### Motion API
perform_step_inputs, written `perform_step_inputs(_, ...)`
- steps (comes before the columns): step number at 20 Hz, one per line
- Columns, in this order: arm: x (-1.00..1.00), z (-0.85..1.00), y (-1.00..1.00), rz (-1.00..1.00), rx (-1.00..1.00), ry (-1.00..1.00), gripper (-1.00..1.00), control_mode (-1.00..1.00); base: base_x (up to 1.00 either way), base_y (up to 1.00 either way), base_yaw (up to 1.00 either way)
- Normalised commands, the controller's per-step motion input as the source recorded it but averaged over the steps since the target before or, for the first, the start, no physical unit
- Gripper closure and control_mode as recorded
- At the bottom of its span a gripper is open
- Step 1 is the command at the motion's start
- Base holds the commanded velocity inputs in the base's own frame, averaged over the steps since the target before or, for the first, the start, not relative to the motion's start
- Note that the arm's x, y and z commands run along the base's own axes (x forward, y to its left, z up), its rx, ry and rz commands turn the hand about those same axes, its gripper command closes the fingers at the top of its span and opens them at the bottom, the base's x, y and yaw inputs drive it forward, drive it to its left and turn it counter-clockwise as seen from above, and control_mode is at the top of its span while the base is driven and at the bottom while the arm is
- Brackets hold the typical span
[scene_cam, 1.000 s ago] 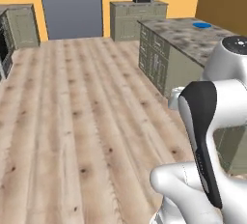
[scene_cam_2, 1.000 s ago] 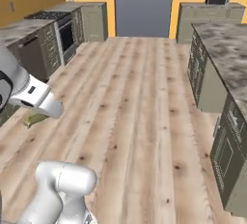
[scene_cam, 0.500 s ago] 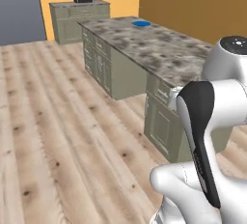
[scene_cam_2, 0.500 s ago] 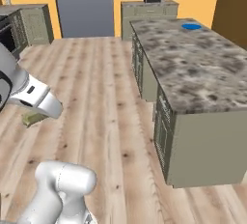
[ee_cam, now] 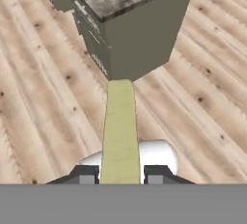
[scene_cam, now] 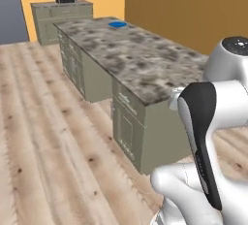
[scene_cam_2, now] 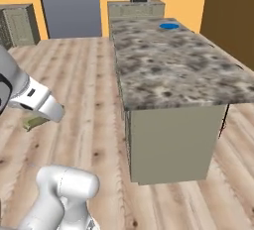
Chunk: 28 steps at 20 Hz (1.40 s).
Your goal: Retrieve the butter from the fridge and place it on a plate on the dining table. Then retrieve the butter knife by the fridge and place it near the plate.
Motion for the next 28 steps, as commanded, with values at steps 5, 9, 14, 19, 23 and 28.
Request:
perform_step_inputs(5,0.0,0.0,0.0,0.0,0.0,0.0,1.0,1.0,0.0,-1.0,0.0)
perform_step_inputs(9,0.0,0.0,0.0,0.0,0.0,0.0,1.0,1.0,0.0,-1.0,0.0)
perform_step_inputs(14,0.0,0.0,0.0,0.0,0.0,0.0,1.0,1.0,0.0,-1.0,0.0)
perform_step_inputs(19,0.0,0.0,0.0,0.0,0.0,0.0,1.0,1.0,0.0,-1.0,0.0)
perform_step_inputs(23,0.0,0.0,0.0,0.0,0.0,0.0,1.0,1.0,0.0,-1.0,0.0)
perform_step_inputs(28,0.0,0.0,0.0,0.0,0.0,0.0,1.0,1.0,0.01,-1.0,0.0)
